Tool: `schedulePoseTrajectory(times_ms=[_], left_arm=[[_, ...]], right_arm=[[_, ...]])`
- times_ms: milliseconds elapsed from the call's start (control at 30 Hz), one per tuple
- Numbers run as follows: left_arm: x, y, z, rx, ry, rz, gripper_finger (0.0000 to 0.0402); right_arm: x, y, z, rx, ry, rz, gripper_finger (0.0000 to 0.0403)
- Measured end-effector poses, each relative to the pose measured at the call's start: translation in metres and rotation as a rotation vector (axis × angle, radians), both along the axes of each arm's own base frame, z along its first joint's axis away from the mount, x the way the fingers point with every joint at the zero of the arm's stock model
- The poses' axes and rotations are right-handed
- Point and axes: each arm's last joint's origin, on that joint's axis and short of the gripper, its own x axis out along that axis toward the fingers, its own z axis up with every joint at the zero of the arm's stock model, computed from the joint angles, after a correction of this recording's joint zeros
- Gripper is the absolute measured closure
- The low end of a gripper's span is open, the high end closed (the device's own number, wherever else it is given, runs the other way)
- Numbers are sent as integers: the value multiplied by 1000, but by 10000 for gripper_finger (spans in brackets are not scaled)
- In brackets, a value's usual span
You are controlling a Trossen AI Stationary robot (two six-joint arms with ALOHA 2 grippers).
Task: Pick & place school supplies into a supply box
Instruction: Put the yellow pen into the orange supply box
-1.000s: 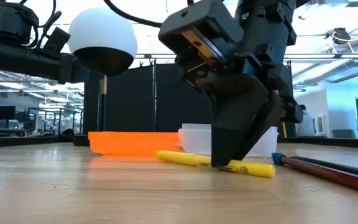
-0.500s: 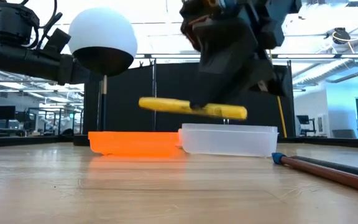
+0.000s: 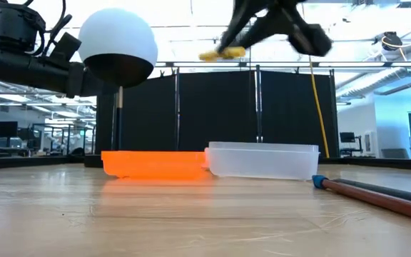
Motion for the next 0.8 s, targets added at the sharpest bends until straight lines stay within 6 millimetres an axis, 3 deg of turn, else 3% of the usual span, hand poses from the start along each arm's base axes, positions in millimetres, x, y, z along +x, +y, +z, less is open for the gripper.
schedulePoseTrajectory(times_ms=[200, 333, 500, 800], left_arm=[[0, 0, 0, -25, -15, 1, 360], [0, 0, 0, -26, -12, 1, 360], [0, 0, 0, -12, -4, 0, 360], [0, 0, 1, -1, -16, 3, 360]], right_arm=[[-15, -22, -4, 102, 134, -255, 386], [-16, -36, -20, 234, 203, -329, 386], [-12, -60, -42, 344, 212, -348, 385], [-15, -106, -78, 352, 191, -335, 385]])
